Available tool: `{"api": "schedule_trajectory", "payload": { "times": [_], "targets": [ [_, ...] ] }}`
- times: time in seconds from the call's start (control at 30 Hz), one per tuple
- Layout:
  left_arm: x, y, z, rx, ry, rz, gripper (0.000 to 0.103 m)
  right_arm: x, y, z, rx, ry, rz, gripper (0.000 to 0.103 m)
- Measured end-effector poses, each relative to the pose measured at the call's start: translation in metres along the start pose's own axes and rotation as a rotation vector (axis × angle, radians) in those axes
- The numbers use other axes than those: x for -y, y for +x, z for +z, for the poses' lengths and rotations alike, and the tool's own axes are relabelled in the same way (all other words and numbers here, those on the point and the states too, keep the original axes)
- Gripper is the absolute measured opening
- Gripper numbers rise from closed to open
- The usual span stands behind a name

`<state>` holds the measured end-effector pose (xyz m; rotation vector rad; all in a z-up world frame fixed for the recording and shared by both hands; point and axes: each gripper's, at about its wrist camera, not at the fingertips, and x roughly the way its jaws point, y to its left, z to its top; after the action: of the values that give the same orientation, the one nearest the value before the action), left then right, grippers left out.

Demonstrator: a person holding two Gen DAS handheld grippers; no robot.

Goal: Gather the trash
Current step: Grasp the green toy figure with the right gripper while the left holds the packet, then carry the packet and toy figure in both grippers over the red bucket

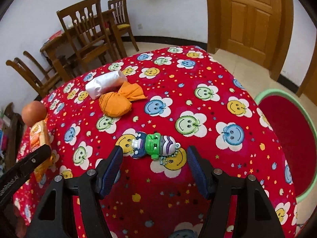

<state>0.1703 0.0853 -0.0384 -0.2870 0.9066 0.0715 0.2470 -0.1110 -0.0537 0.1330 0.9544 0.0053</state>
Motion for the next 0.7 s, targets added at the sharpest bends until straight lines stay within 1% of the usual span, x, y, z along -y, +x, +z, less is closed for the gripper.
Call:
{"api": "schedule_trajectory", "payload": {
  "times": [0.03,0.13,0.27,0.47,0.7],
  "targets": [
    [0.000,0.000,0.000,-0.001,-0.001,-0.001,0.046,-0.002,0.001,0.000,0.002,-0.014,-0.021,0.051],
    [0.000,0.000,0.000,0.001,0.001,-0.001,0.046,-0.002,0.001,0.000,0.002,-0.019,-0.023,0.050],
    [0.001,0.001,0.000,0.002,0.004,-0.006,0.046,0.004,-0.002,0.001,0.000,0.004,0.007,0.049],
    [0.004,-0.002,-0.001,0.008,0.009,-0.013,0.046,0.019,-0.024,-0.002,0.044,0.029,0.025,0.049],
    [0.018,-0.009,-0.005,0.015,0.040,-0.042,0.046,0.060,-0.063,-0.009,0.104,0.102,0.019,0.050]
  ]
}}
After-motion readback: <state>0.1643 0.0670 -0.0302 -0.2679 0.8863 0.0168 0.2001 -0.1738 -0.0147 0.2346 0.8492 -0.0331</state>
